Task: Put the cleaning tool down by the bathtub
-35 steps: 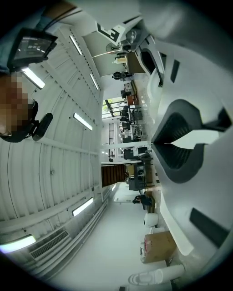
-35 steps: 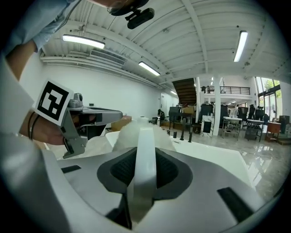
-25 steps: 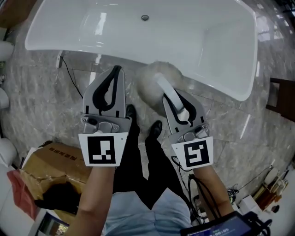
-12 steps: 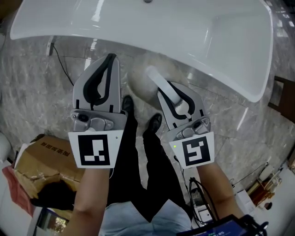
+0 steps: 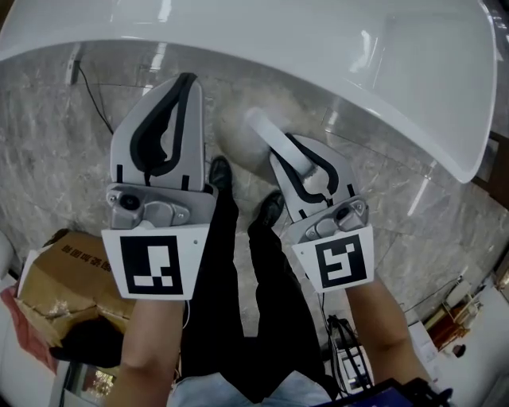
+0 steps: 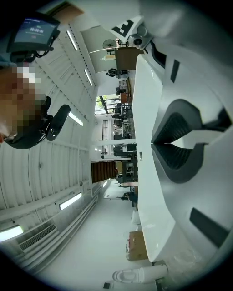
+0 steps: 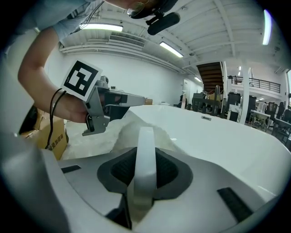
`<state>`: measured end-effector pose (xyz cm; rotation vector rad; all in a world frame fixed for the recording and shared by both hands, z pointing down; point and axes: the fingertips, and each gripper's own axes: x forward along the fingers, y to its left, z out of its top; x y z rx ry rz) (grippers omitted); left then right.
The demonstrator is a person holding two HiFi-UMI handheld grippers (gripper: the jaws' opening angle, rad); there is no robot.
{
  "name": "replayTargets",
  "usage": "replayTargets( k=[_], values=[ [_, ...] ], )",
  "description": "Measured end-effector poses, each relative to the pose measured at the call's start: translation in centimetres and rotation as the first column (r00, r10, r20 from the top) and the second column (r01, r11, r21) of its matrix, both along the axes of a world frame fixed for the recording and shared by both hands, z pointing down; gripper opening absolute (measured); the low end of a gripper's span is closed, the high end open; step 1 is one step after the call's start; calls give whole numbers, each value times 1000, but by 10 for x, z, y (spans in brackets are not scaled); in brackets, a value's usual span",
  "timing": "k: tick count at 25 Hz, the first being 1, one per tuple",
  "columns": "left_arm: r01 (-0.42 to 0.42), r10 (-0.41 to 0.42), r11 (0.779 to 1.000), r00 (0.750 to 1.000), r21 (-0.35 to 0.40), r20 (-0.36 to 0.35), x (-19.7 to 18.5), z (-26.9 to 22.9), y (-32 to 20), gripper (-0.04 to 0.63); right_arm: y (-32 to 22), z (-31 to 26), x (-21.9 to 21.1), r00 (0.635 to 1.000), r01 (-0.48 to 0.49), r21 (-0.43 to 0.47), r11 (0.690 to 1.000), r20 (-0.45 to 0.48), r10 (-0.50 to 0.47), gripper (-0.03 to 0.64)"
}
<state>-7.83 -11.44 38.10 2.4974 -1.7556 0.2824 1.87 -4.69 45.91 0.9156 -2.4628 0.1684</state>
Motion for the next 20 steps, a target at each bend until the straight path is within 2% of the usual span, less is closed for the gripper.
replayTargets(
  k=[6,20],
  values=[
    [-6,6,1000,1000,-21,-2,-10,43,3,17,-2,43,-8,999,26,2,1000,-33,-26,101],
    [-22,22,999,1000,-27,-5,-15,106,-2,17,-6,121,-9,993,69,-17,997,-93,-70,101]
  ],
)
